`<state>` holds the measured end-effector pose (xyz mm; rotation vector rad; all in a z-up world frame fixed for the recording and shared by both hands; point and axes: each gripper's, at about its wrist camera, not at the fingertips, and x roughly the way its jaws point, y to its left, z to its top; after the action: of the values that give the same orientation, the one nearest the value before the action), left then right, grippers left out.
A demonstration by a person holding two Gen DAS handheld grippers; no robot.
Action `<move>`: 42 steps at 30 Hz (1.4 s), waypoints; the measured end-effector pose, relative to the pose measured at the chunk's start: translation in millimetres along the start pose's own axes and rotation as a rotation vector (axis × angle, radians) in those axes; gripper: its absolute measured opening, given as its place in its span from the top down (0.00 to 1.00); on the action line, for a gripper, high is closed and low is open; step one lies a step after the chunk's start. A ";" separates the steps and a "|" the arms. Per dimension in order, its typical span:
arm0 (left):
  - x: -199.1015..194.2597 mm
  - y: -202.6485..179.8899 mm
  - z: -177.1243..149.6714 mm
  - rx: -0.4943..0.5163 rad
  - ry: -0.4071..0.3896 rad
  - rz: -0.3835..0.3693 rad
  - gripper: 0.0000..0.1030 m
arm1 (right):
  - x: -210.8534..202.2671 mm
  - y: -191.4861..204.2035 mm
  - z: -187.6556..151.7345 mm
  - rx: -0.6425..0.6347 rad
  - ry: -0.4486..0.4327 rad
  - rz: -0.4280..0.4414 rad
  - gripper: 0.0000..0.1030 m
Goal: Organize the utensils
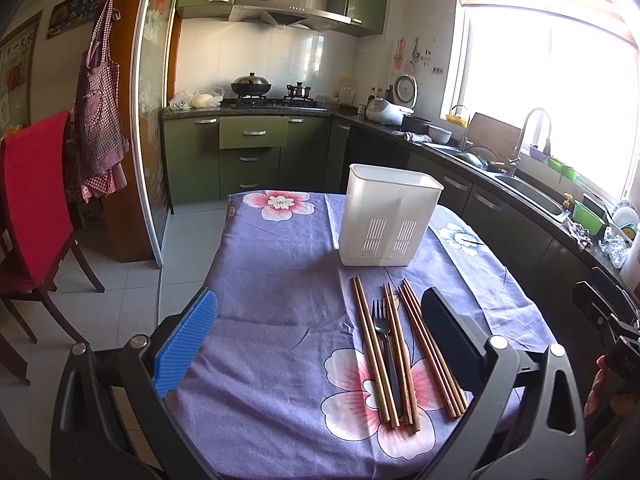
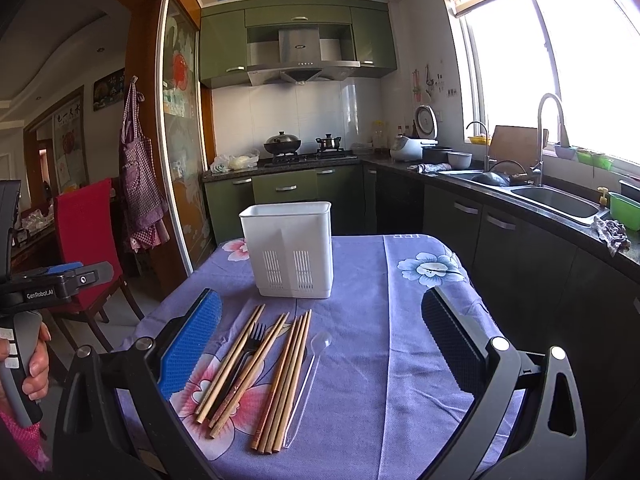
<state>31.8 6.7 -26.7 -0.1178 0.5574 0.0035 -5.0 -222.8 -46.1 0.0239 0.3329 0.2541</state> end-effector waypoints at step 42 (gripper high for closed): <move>199.8 -90.8 -24.8 0.105 0.758 -0.086 0.85 | 177.2 -57.9 -8.8 0.118 0.552 0.180 0.07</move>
<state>191.5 -92.0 -142.9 -0.0358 1.3071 -0.1594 168.1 -234.6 -114.9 0.1016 0.8969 0.4188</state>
